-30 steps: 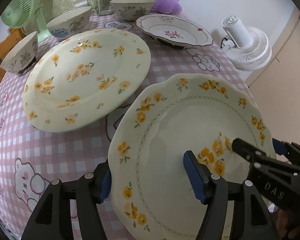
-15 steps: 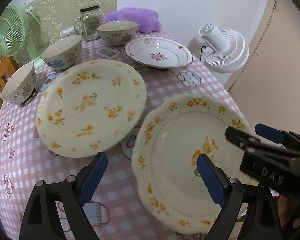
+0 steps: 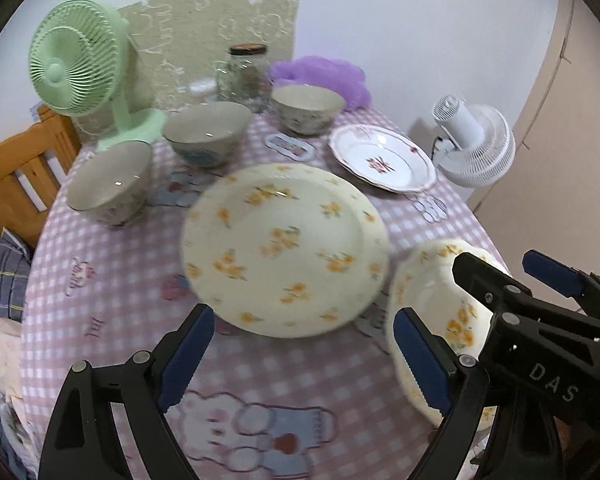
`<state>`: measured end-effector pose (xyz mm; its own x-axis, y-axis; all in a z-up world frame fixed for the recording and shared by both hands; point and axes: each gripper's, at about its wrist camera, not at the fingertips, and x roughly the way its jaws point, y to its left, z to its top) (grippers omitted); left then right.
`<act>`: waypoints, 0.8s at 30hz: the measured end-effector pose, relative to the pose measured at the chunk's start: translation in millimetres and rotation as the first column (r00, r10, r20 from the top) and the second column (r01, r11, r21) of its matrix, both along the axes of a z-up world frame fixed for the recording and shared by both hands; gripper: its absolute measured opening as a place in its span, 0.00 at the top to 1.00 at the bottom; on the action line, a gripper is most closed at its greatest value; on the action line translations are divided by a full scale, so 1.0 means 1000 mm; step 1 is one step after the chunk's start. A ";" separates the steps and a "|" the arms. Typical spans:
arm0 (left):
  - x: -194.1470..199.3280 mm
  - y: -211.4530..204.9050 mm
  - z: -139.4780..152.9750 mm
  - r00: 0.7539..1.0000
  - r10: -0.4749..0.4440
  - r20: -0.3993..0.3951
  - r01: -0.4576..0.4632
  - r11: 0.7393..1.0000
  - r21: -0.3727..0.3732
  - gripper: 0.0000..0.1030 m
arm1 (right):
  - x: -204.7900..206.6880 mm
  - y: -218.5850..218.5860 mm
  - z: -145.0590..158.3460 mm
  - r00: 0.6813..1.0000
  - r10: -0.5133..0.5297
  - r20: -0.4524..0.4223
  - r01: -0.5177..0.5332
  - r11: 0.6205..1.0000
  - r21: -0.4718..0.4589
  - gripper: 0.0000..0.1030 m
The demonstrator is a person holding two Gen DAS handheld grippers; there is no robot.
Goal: Organize plates and bowls
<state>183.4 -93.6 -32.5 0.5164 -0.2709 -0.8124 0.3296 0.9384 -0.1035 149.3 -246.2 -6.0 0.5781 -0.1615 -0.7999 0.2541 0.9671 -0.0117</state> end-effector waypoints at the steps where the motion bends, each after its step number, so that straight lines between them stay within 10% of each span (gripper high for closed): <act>1: 0.003 0.006 0.003 1.000 0.010 0.018 -0.010 1.000 0.016 0.11 | 0.003 0.008 0.002 1.000 0.005 0.004 -0.005 1.000 0.000 0.19; 24: 0.114 0.020 -0.054 0.963 0.267 -0.045 -0.265 0.964 0.036 0.12 | 0.135 0.009 -0.059 0.993 0.117 -0.021 -0.115 0.991 0.064 0.19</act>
<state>297.6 -74.0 -86.9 0.5263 -0.1051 -0.8438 0.0631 0.9944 -0.0845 284.6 -236.7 -65.3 0.5703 -0.0437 -0.8203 0.1403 0.9891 0.0449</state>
